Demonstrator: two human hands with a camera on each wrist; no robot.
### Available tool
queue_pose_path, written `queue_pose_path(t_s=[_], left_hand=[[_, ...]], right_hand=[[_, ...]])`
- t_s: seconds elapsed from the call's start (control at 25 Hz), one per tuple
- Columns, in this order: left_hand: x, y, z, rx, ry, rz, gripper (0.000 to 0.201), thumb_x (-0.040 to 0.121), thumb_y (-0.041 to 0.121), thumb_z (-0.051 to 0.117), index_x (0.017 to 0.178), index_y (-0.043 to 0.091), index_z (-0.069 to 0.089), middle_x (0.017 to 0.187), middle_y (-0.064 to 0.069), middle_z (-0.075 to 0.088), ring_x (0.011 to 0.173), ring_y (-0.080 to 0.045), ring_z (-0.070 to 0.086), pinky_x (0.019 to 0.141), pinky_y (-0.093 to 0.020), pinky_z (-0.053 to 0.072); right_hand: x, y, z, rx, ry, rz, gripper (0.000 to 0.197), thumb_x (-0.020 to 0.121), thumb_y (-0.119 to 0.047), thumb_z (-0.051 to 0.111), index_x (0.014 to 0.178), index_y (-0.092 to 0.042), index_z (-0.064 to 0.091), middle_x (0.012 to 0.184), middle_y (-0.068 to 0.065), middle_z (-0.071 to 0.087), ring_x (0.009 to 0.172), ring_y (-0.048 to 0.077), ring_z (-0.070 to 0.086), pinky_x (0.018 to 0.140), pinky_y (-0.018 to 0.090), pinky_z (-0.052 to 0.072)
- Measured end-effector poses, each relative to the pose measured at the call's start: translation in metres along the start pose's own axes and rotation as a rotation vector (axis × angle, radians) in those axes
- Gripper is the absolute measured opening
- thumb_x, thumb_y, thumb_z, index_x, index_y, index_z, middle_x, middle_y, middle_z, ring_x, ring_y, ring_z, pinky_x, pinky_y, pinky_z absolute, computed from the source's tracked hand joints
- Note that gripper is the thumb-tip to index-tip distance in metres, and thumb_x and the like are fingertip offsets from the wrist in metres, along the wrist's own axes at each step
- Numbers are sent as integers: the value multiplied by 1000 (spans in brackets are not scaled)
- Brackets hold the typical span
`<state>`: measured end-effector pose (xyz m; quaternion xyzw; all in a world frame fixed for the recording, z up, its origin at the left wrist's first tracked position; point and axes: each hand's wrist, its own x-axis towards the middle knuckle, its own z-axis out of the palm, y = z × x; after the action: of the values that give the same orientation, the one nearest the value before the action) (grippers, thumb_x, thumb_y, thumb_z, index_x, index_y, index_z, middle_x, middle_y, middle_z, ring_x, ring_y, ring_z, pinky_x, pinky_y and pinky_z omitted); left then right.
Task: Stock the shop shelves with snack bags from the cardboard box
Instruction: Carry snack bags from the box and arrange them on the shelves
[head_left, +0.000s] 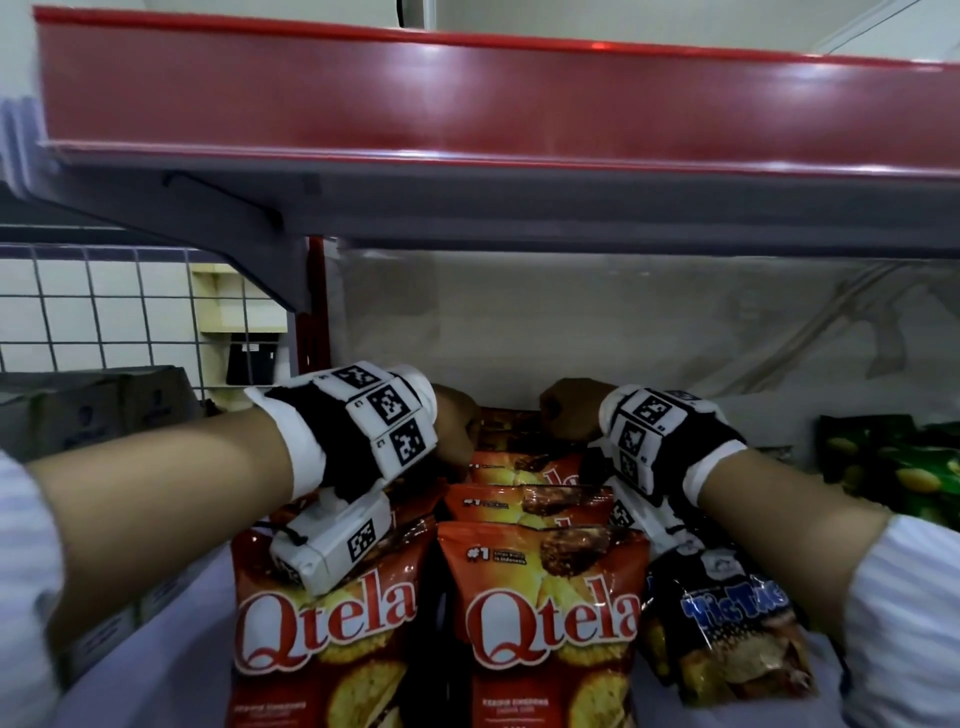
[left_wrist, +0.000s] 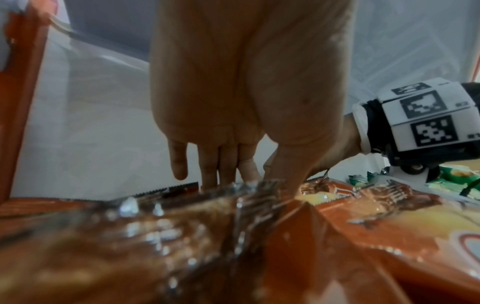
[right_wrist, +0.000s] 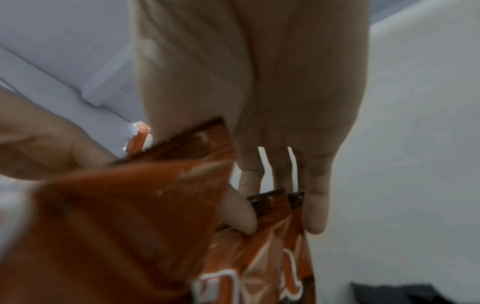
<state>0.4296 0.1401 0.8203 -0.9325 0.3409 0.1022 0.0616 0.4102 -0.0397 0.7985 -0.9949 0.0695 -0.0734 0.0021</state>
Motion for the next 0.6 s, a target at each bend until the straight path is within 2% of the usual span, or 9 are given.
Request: queue_pose_path(t_s=[0.08,0.16,0.24,0.28,0.32,0.4,0.52,0.56,0.6], left_hand=[[-2,0,-3,-39,-12,4,16,88,21,65,87,8,56,88,-3,53,69,-11,49,51,-15,39],[-15,-1,-13,-104,29,34,31,88,29,65,110,7,60,104,-1,54,91,-12,51,64,-18,42],[-38,-2,-30,-120,78,52,41,89,38,61,125,20,56,120,6,52,110,-10,47,90,-22,43],[-52,-3,-37,-125,73,56,41,90,42,58,128,26,53,126,9,51,119,-9,44,103,-27,37],[-65,-3,-42,-150,48,55,41,90,43,55,128,29,52,128,12,50,123,-8,42,110,-29,31],[-95,-5,-46,-176,7,48,37,89,43,55,124,30,55,122,17,54,120,-4,45,105,-23,31],[-136,-10,-32,-99,-17,-18,35,80,49,64,112,39,58,115,18,59,106,1,53,84,-12,42],[-149,-13,-20,-90,-42,-75,39,74,55,68,110,45,55,114,20,58,103,1,54,79,-14,44],[-158,-15,-4,-107,-57,-134,49,67,61,71,109,51,50,116,20,57,103,-2,55,80,-19,47]], right_hand=[[-6,-1,-8,3,-27,-35,31,94,-15,50,122,-4,59,129,12,57,118,27,54,92,29,43],[-18,1,-25,80,-8,-81,31,92,-19,56,122,-13,60,133,7,54,120,23,52,95,27,41],[-35,2,-47,187,56,-130,29,89,-24,61,118,-23,61,128,1,56,117,19,53,92,25,42],[-45,1,-57,219,69,-172,25,89,-27,62,113,-28,62,123,-4,60,114,16,54,88,24,43],[-56,0,-65,235,58,-224,21,88,-29,62,109,-33,63,117,-9,63,112,12,56,84,20,42],[-82,-7,-78,245,-19,-327,17,88,-36,62,105,-40,63,110,-15,65,108,5,58,83,13,41],[-124,-19,-74,246,-186,-433,39,76,-55,65,113,-47,57,118,-21,61,108,-2,56,88,15,41],[-139,-23,-65,235,-225,-444,49,70,-62,67,116,-52,52,123,-24,56,110,-3,53,88,15,41],[-153,-27,-54,216,-236,-452,61,64,-67,69,120,-56,46,128,-26,51,114,-2,50,91,16,41]])
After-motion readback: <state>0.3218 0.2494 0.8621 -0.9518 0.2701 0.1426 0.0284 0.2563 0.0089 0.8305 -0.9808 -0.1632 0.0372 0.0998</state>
